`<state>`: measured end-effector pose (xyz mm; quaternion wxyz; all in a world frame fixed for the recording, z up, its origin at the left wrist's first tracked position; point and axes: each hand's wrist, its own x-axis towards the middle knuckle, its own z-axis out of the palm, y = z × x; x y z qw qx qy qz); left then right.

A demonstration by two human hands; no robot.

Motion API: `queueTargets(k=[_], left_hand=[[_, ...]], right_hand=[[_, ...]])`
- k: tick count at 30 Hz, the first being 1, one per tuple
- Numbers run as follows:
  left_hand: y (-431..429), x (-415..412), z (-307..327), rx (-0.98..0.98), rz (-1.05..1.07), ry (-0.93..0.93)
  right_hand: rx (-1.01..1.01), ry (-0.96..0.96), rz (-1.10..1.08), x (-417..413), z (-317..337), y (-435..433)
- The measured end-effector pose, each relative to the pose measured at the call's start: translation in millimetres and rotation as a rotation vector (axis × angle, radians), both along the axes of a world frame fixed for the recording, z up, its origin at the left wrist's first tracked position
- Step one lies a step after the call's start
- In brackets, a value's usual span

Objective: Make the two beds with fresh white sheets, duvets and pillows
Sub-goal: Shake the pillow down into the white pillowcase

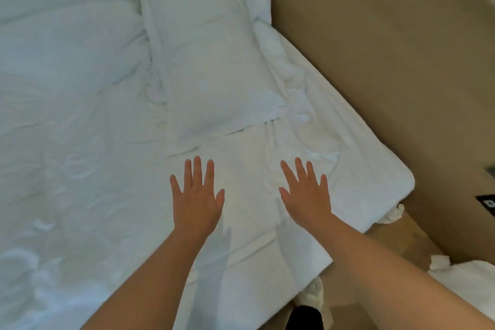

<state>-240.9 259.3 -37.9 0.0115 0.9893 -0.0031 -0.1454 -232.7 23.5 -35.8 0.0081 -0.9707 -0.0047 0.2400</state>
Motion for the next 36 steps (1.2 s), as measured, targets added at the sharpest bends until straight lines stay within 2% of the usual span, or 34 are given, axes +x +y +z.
queueTargets(k=[6,13,17,19,21,24,26,31,36], left_hand=[[12.3,98.1,-55.4,-0.07,0.307,-0.043],[18.9,172.7,-136.2,0.031,0.33,-0.063],[28.8,236.6,-158.2,-0.023,0.436,-0.135],[28.3,262.4,-174.6,-0.05,0.484,-0.117],[29.3,280.2,-197.4,-0.047,0.521,-0.121],[31.8,294.9,-236.3,0.118,0.488,-0.221],[32.3,300.3,-259.0,0.235,0.436,-0.28],[35.7,308.5,-284.9,0.209,0.368,-0.366],[27.9,271.3,-270.2,0.024,0.337,-0.355]], right_hand=[[-0.003,-0.097,0.189,157.9,-59.8,21.5],[-0.011,-0.155,0.286,267.3,-137.6,31.3],[0.07,-0.124,0.226,328.0,-160.4,48.2],[0.084,-0.121,0.204,346.3,-177.9,57.8],[0.044,-0.211,0.244,361.4,-200.2,64.3],[-0.028,-0.444,0.341,380.0,-236.8,59.6],[-0.075,-0.525,0.407,384.0,-260.8,50.9],[-0.024,-0.527,0.494,388.8,-289.6,38.5],[0.079,-0.368,0.452,361.8,-259.2,18.7]])
